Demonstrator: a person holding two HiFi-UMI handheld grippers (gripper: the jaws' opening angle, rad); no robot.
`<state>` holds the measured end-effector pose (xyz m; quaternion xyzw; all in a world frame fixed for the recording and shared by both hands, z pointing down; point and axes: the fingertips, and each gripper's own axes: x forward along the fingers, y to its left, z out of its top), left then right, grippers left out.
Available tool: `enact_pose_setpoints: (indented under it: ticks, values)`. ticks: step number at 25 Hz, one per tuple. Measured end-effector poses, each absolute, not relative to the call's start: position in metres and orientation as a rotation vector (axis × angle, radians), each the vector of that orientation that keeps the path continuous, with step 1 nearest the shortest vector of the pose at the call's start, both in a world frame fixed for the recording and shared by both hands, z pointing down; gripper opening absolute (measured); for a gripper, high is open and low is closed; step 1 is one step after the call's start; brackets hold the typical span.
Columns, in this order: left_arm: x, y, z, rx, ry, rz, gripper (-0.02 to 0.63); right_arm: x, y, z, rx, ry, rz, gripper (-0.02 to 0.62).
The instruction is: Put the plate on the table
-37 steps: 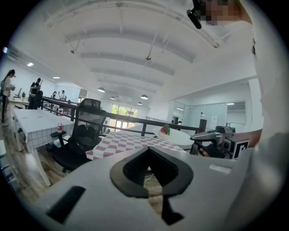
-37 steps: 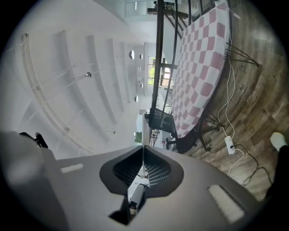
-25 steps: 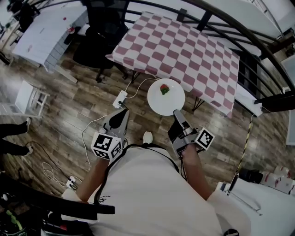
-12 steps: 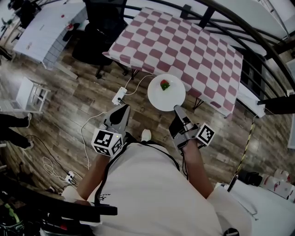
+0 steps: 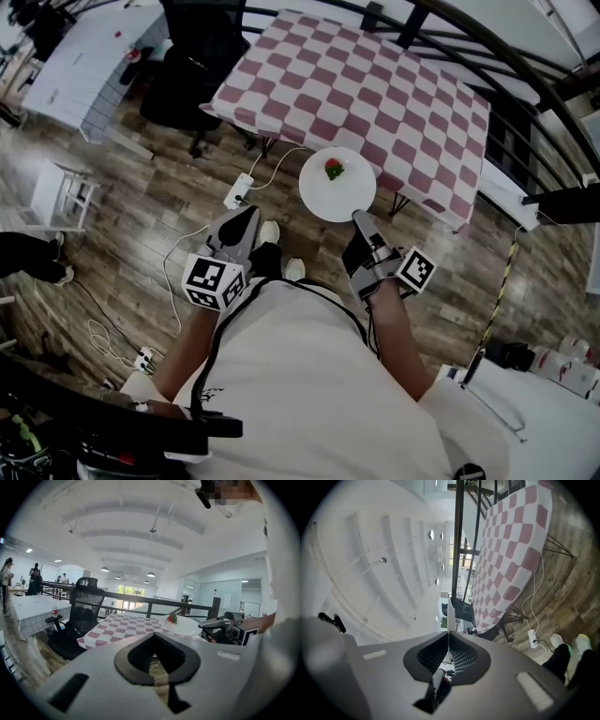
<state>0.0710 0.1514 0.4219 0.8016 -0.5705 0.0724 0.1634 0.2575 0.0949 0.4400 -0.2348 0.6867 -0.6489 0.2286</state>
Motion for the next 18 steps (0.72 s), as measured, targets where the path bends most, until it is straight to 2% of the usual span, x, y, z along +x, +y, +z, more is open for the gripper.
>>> enact_pose_setpoints:
  ticks: [9,18]
  values:
    - [0.071,0.128,0.414,2.326,-1.625,0.215,0.008,0.252,0.082,0.44,-0.628,1.889,-1.776,0.017]
    - [0.043,0.098,0.428,2.316,-1.623,0.2,0.007,0.22,0.053,0.447,-0.622,1.894,-1.78,0.017]
